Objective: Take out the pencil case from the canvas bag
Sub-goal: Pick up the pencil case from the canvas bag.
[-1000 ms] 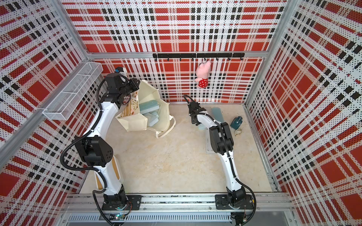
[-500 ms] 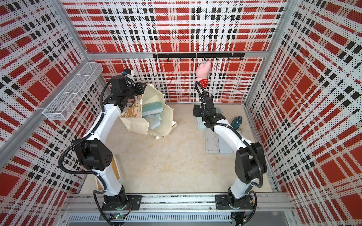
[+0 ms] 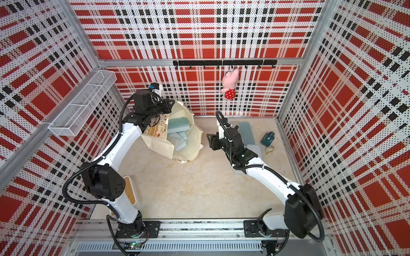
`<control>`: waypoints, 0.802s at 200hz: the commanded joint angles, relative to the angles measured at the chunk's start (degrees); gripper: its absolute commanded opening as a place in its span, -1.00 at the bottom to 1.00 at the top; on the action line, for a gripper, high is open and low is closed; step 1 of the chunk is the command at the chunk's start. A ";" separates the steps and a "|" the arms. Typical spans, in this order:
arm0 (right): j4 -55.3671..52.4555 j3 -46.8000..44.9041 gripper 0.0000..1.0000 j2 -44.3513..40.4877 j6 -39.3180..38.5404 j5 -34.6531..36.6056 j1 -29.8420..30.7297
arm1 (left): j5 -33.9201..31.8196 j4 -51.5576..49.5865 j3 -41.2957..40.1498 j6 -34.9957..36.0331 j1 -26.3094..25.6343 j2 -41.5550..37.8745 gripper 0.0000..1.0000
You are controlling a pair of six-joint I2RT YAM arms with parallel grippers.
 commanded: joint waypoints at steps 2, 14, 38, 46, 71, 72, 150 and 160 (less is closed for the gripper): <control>4.45 -0.13 0.17 -0.64 -1.77 4.76 5.34 | 0.22 6.83 0.32 0.36 -1.42 -4.83 -1.00; 4.59 0.71 0.15 0.57 -3.01 6.34 8.46 | -0.03 6.91 0.11 0.45 -1.61 -5.07 -1.00; 5.38 2.68 0.07 5.12 -3.47 6.23 11.98 | 0.40 6.68 0.26 0.45 -1.62 -5.38 -1.00; 5.03 3.86 0.04 7.22 -3.59 6.09 12.78 | 0.62 6.67 0.08 0.56 -1.60 -5.50 -1.00; 3.93 7.34 -0.09 13.11 -1.56 5.59 13.79 | 1.60 7.39 -0.96 0.63 -1.61 -6.32 -1.00; 3.89 7.36 -0.10 13.30 -1.35 5.66 13.77 | 1.62 7.43 -1.00 0.63 -1.61 -6.38 -1.00; 2.83 11.72 -0.24 23.11 19.85 4.60 13.76 | 5.66 11.16 -5.66 0.49 -1.61 -10.37 -1.00; 3.64 11.97 -0.24 24.15 22.13 4.29 13.76 | 6.14 11.88 -6.42 0.20 -1.61 -10.74 -1.00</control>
